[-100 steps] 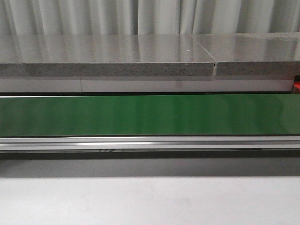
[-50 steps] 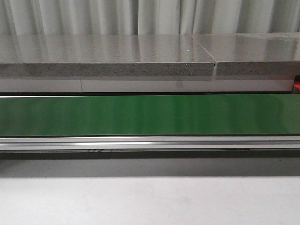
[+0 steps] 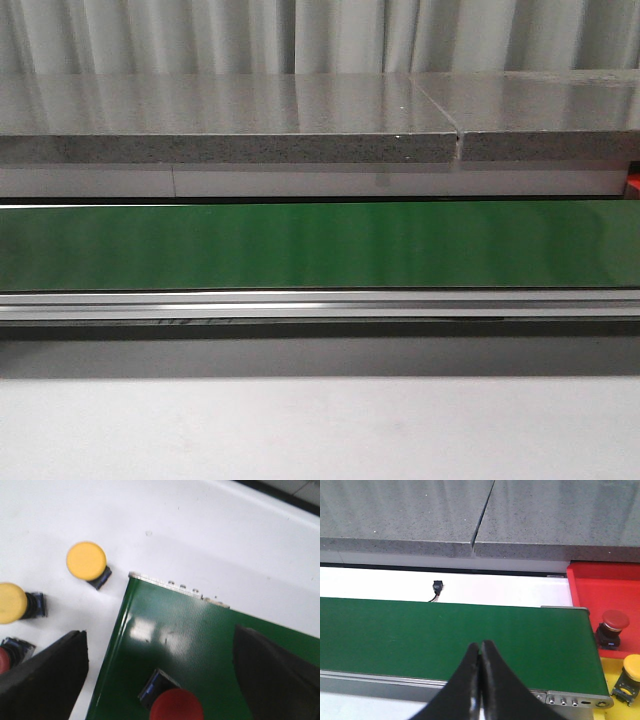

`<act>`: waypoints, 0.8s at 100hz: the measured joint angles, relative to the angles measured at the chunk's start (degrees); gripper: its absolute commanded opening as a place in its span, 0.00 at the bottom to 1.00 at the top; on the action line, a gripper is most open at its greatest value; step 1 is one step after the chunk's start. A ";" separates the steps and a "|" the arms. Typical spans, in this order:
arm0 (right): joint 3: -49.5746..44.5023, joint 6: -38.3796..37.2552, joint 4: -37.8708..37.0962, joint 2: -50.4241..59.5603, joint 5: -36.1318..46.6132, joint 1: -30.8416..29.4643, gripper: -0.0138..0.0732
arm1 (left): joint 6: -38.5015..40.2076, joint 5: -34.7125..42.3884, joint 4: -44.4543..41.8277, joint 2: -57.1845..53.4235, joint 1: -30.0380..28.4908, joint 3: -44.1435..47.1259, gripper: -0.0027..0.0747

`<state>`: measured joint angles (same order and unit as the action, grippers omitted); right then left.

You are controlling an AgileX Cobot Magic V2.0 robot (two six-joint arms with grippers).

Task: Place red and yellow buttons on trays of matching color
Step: 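Set the red button on the green belt and open the left gripper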

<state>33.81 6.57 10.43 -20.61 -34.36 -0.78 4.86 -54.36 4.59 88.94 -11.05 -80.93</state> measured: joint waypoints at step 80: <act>0.00 0.00 0.00 0.00 0.00 0.00 0.02 | 30.76 -7.00 -1.06 1.60 -11.41 9.91 0.75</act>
<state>33.81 6.57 10.43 -20.61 -34.36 -0.78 35.62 -61.36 3.53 90.54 -22.46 -71.02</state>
